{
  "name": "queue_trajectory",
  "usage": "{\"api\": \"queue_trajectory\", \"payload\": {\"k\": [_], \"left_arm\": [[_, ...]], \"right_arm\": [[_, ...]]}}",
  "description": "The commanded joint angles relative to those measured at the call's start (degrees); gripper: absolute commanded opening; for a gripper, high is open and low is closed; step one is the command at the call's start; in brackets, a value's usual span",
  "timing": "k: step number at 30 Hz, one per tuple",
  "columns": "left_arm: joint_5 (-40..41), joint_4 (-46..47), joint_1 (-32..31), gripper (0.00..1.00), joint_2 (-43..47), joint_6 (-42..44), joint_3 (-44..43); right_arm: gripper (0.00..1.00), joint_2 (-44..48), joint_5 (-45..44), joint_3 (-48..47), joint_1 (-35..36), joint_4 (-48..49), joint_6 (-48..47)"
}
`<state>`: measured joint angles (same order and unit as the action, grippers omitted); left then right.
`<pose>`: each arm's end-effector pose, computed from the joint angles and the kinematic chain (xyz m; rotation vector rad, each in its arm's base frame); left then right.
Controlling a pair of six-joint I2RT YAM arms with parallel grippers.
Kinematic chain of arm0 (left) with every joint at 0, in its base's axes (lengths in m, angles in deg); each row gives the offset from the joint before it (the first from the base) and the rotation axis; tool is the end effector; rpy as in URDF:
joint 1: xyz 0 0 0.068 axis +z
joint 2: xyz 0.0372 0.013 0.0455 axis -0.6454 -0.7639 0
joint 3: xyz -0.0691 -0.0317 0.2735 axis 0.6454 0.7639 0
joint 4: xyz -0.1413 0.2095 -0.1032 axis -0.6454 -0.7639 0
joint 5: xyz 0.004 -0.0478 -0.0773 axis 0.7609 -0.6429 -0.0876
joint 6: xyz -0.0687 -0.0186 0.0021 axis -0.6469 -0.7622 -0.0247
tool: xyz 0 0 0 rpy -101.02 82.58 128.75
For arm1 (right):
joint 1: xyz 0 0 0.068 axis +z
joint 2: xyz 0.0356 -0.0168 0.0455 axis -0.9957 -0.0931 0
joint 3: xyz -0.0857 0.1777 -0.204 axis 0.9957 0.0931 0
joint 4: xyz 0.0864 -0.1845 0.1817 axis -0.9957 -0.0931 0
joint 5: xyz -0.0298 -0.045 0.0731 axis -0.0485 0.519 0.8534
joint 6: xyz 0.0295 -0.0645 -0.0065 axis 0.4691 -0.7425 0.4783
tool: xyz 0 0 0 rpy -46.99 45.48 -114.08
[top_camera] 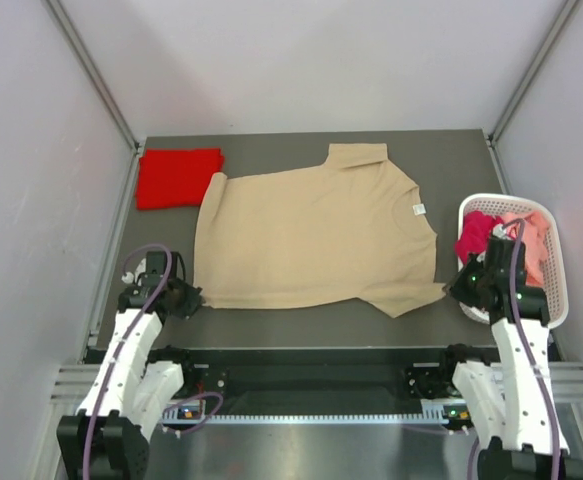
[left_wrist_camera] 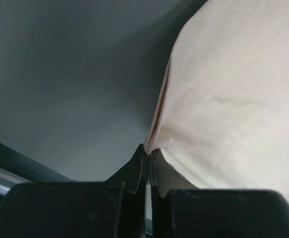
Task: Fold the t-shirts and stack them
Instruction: Fold the tshirt
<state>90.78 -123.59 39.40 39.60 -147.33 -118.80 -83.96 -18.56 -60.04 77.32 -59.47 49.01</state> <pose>0.1507 0.0002 0.1951 -1.3157 2.3077 -0.3110 0.1278 -0.0113 0.2600 0.6991 2.3901 0.2510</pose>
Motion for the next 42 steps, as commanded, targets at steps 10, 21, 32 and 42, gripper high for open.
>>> {"api": "queue_trajectory", "payload": {"k": [10, 21, 32, 42], "left_arm": [[3.94, 3.82, 0.27, 0.0, -6.7, -9.12, -1.3], [8.18, 1.45, 0.36, 0.0, -18.99, -16.51, -8.32], [6.5, 0.57, 3.35, 0.09, -30.08, -19.86, -17.64], [8.17, 5.13, 6.33, 0.11, -32.81, -26.45, -18.35]], "right_arm": [[0.0, -24.49, -13.13, -10.79, 17.07, 15.12, 0.64], [0.0, -50.24, -16.4, -32.13, 17.26, 16.36, -5.24], [0.01, -63.25, -12.27, -42.79, 17.18, 19.61, -8.94], [0.01, -73.28, -10.07, -50.61, 16.65, 19.53, -9.03]]}}
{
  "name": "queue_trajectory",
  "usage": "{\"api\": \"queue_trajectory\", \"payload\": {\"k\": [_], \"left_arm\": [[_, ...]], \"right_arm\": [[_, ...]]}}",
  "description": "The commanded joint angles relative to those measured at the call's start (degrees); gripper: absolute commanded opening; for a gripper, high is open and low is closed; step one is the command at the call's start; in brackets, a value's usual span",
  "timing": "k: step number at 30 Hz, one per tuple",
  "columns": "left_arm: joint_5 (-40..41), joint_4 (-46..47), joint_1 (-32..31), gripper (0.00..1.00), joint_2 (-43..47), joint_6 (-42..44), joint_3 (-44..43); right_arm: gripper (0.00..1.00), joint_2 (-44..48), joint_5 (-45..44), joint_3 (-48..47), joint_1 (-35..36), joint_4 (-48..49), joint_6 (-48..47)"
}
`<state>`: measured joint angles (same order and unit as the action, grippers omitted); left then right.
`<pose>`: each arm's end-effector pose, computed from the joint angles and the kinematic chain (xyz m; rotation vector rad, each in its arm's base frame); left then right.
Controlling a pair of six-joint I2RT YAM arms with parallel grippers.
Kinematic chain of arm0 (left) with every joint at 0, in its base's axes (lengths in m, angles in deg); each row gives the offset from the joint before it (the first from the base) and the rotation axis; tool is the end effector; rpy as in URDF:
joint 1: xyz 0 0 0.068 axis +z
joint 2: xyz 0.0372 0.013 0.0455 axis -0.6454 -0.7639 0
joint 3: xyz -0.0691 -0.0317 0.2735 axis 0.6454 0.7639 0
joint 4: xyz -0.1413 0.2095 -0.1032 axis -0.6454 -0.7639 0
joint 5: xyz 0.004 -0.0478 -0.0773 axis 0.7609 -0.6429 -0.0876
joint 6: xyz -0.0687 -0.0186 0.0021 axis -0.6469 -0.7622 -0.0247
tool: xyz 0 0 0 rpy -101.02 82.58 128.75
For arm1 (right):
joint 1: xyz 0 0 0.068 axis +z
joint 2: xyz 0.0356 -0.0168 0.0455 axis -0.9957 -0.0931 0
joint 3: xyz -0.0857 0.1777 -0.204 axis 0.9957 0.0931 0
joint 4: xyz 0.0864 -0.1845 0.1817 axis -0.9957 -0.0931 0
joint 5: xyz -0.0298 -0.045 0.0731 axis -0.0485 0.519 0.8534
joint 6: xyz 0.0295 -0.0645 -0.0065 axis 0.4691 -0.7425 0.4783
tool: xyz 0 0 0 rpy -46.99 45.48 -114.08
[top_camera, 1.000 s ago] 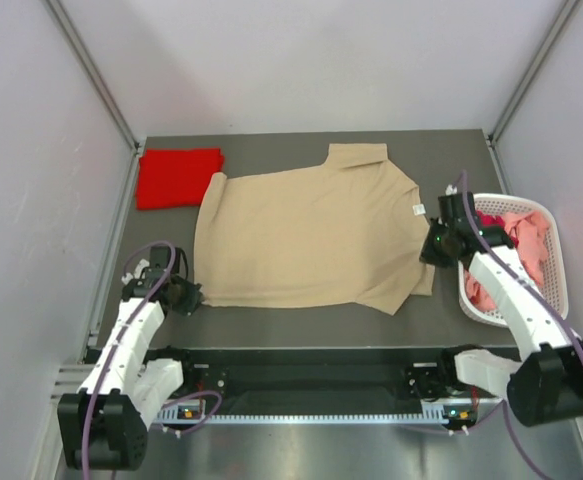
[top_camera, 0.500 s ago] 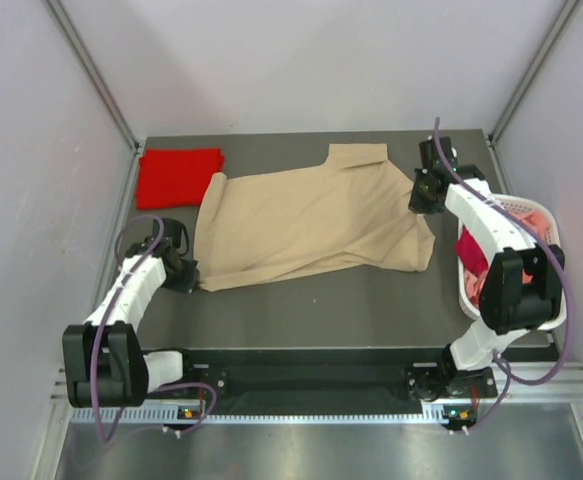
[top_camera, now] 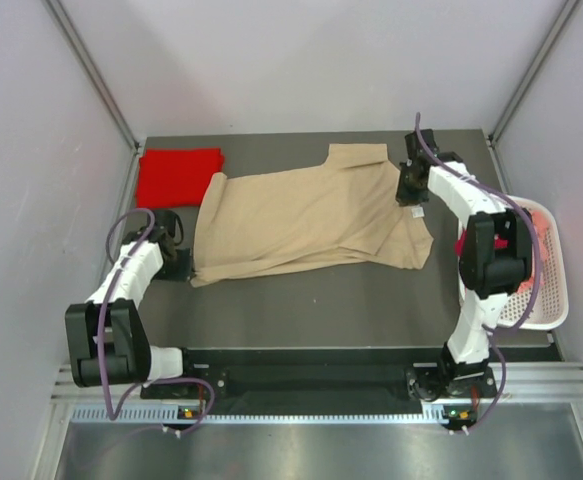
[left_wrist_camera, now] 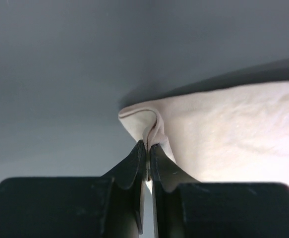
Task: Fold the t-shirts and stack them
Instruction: Fold the tshirt
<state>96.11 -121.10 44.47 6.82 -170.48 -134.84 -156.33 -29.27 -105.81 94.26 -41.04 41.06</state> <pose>0.2443 0.0260 0.1841 -1.9788 2.0477 -0.1004 0.4304 0.0669 0.2274 0.2493 2.6001 0.0435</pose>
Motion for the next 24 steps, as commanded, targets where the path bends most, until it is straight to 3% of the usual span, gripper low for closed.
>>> {"api": "queue_trajectory", "payload": {"k": [1, 4, 5, 8, 11, 12, 15, 20, 24], "left_arm": [[3.19, 3.78, 1.35, 0.12, -0.11, -3.31, -2.4], [0.4, 10.86, 1.44, 0.32, -1.6, 0.37, -2.57], [0.03, 12.3, 1.44, 0.44, -1.95, 4.04, -2.92], [1.86, 10.21, 1.53, 0.61, -1.87, 9.06, -5.82], [5.02, 9.06, 1.44, 0.68, 1.2, 13.37, -5.91], [5.56, 9.58, 1.44, 0.72, 2.86, 15.05, -5.65], [7.05, 10.12, 1.44, 0.75, 4.89, 21.11, -3.72], [4.96, 10.2, 1.53, 0.7, 7.62, 27.79, 2.25], [0.92, 11.78, 1.44, 0.68, 8.94, 28.51, 6.64]], "right_arm": [[0.0, -1.96, 0.47, -5.63, -0.29, 1.01, -0.99], [0.02, -3.72, 0.72, -8.01, -0.82, 1.01, -1.07], [0.03, -4.16, 1.25, -8.89, -0.82, 1.1, -1.16], [0.11, -5.66, 5.56, -10.47, -0.82, 2.5, -1.69], [0.2, -4.88, 6.18, -10.57, -0.73, 1.89, 0.14], [0.3, -4.35, 4.09, -10.3, -0.82, 1.8, 0.85], [0.45, -1.71, 2.14, -9.95, -0.82, -2.23, 4.63], [0.47, 9.79, 1.08, 3.98, -0.73, -5.23, 14.02], [0.47, 17.09, -3.66, 12.89, -0.73, -5.15, 15.8]]}}
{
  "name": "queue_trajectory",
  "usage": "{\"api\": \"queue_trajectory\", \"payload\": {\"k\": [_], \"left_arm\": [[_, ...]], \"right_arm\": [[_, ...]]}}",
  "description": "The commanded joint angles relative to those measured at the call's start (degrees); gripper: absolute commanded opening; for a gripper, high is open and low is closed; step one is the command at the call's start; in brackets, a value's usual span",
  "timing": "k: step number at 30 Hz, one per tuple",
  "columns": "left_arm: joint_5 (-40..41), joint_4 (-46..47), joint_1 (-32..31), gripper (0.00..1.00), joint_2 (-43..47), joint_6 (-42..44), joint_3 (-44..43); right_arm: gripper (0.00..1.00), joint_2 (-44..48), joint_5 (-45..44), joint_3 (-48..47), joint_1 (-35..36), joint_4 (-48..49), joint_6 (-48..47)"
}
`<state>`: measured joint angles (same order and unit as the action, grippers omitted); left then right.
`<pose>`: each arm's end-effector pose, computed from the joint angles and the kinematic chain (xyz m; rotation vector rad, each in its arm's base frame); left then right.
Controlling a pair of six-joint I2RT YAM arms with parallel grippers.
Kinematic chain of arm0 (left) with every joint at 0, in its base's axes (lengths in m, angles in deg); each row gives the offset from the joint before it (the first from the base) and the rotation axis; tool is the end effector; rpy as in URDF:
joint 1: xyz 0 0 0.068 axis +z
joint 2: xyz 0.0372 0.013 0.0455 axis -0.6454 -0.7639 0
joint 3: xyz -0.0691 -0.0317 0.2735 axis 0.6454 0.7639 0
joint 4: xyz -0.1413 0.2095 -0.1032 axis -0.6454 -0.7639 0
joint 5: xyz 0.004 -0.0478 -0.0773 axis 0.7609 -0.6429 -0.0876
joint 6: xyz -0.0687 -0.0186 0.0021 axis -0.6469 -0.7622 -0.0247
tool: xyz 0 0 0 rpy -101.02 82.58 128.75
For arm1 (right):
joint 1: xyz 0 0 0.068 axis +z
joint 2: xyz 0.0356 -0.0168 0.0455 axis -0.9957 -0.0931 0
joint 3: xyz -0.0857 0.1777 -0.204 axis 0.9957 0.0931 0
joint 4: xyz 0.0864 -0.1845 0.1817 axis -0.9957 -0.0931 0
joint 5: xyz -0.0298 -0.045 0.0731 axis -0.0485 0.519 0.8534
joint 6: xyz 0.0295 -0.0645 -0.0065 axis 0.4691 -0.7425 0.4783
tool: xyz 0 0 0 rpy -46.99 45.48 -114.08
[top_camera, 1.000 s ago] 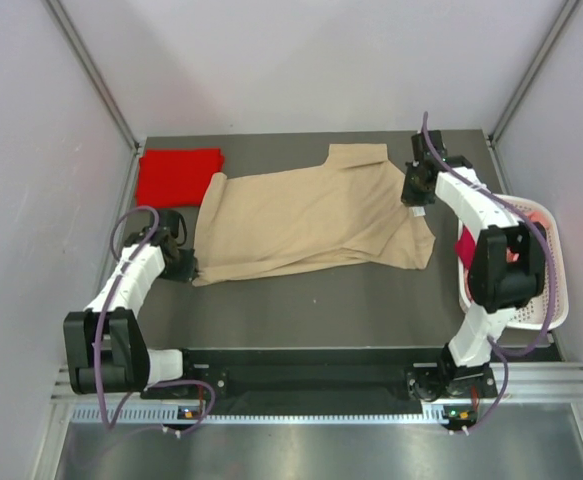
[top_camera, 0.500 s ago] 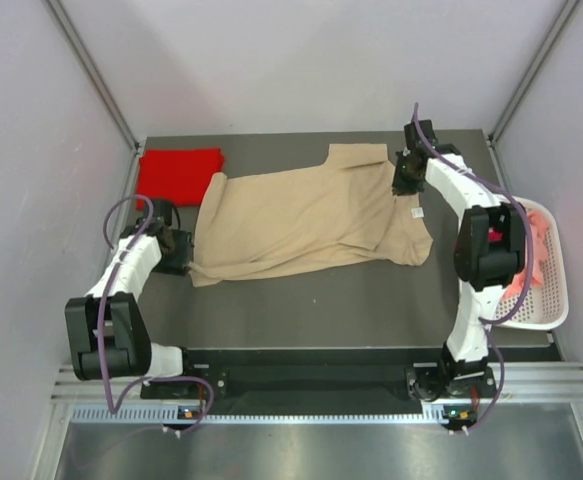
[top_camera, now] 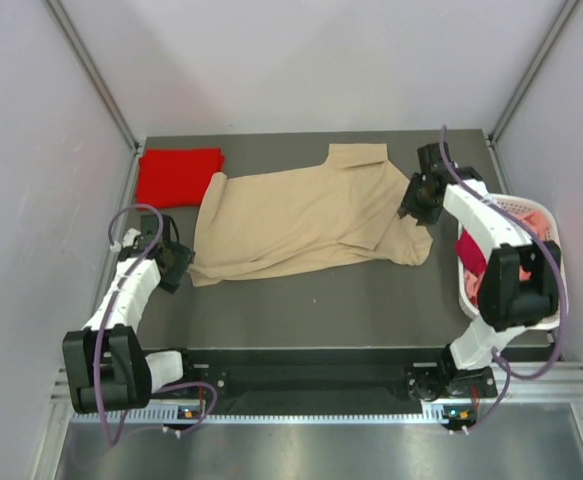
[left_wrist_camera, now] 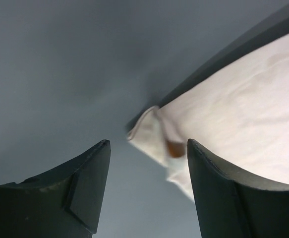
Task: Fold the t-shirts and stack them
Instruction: Fold the tshirt
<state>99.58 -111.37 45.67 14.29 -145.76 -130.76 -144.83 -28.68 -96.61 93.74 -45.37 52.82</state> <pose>0.2405 0.0343 0.2005 -1.4277 2.1855 -0.0696 0.3748 0.0546 0.2478 0.5284 2.5994 0.1101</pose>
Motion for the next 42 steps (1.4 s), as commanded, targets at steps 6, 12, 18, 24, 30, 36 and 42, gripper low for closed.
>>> {"api": "queue_trajectory", "payload": {"k": [6, 12, 18, 24, 30, 36, 42], "left_arm": [[-2.75, 2.06, 0.24, 0.67, 1.21, 2.21, 4.94], [3.48, -1.62, 0.32, 0.7, 2.43, 1.07, 3.37], [6.22, -3.22, 0.5, 0.72, 5.77, 0.19, 2.74], [6.05, -1.98, 1.99, 0.72, 4.64, 0.71, 2.48], [4.55, -2.34, 3.23, 0.71, 1.82, 1.42, 0.55], [4.81, -1.19, 3.66, 0.7, 1.03, 2.03, -0.24], [5.78, -0.49, 3.58, 0.69, 0.24, 2.82, -1.73]], "right_arm": [[0.41, 5.35, -5.83, 10.99, -0.38, 1.91, -6.05], [0.39, 1.47, -4.88, 12.31, -1.17, 4.28, -17.75], [0.36, 1.3, 3.81, 14.86, -5.56, 7.36, -20.57], [0.33, 1.56, 10.85, 17.23, -6.27, 8.32, -20.57], [0.35, 2.79, 12.97, 20.13, -6.27, 9.82, -21.27], [0.31, 1.39, 11.05, 20.22, -6.36, 9.21, -18.99], [0.31, 3.04, 3.59, 19.79, -6.8, 6.22, -13.01]]}}
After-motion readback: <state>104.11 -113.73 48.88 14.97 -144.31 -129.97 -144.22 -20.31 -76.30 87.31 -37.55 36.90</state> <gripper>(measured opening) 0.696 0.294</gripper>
